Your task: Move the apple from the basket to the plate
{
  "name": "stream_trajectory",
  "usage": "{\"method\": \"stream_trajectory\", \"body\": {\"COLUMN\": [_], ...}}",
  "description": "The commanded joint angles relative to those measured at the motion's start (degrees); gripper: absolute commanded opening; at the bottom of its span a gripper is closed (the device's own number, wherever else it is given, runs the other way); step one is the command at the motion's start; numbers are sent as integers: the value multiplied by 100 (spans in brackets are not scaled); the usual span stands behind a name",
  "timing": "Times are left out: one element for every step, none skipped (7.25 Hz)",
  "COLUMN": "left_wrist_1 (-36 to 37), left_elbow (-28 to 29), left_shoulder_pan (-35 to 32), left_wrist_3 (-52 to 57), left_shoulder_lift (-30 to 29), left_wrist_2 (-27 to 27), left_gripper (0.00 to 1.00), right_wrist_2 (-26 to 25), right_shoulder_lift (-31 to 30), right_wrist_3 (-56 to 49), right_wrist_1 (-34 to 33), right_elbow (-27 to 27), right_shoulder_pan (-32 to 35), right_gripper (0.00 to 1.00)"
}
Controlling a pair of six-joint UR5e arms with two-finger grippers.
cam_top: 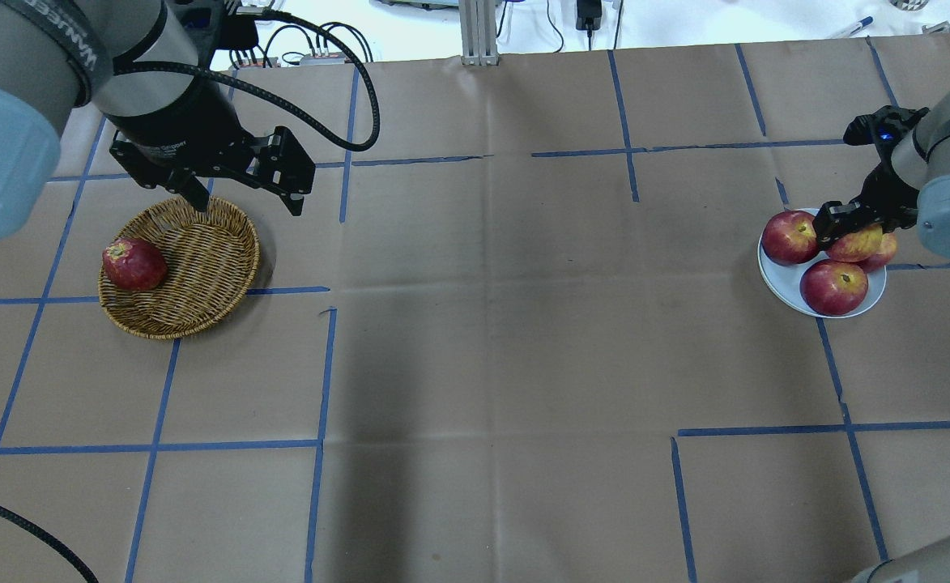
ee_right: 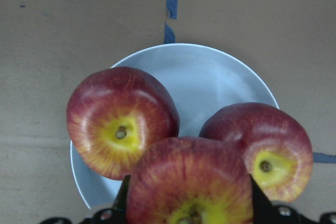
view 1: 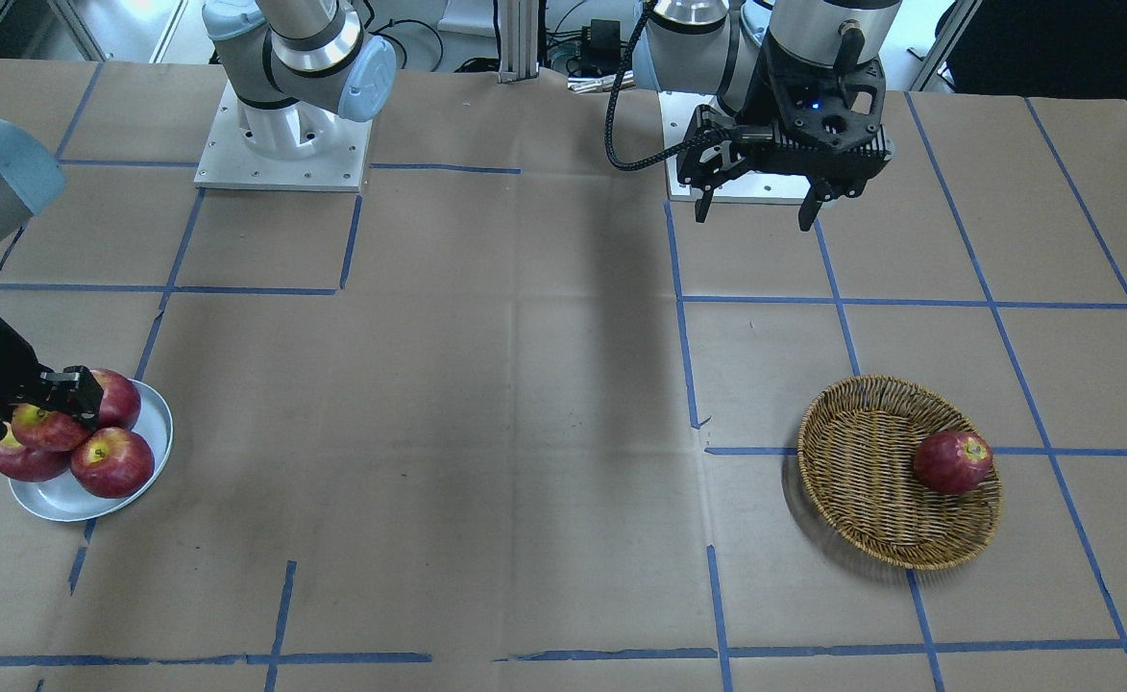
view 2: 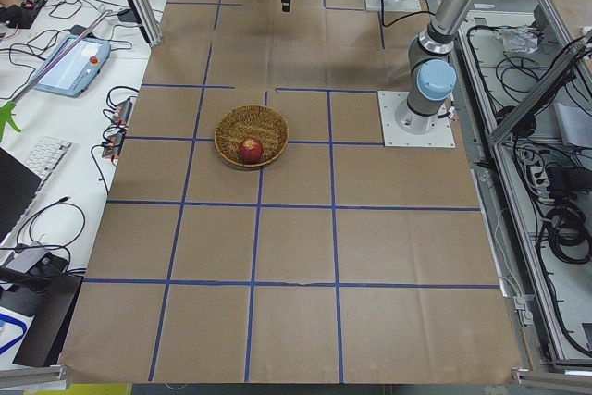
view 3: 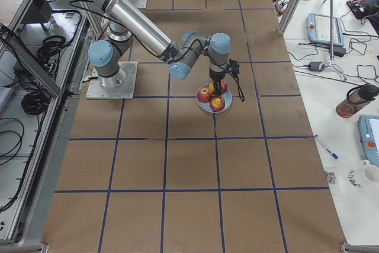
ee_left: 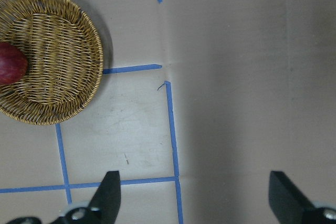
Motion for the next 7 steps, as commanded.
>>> {"method": "stream_trajectory", "body": {"left_wrist_1": [0, 0, 9, 9, 9, 9, 9], "left_elbow": [-24, -24, -24, 20, 29, 11, -15], "left_shoulder_pan": [-3, -3, 6, -3, 6, -3, -3], "left_wrist_3": [-3, 6, 15, 15, 32, 24, -20], "left_shoulder_lift": [-2, -2, -2, -2, -2, -2, -2], "left_wrist_2": [-6, -6, -15, 2, 2, -6, -15], "left_gripper": [99, 99, 99, 99, 99, 99, 99], "right_wrist_2": [1, 18, 53, 54, 80, 71, 28], "right_shoulder_lift": [-260, -680, -1180, -1577, -1903, -2097, -2134], "right_wrist_3": [65, 91, 196, 354, 747, 1412, 1932], "right_wrist_1": [99, 369, 1016, 1658, 2230, 2427, 2481], "right_elbow": [-66, -92, -249, -381, -417, -435, -435], "right_shoulder_pan": [0, 61, 192, 420, 718, 1121, 1604], "right_gripper": [100, 100, 100, 100, 100, 100, 100]}}
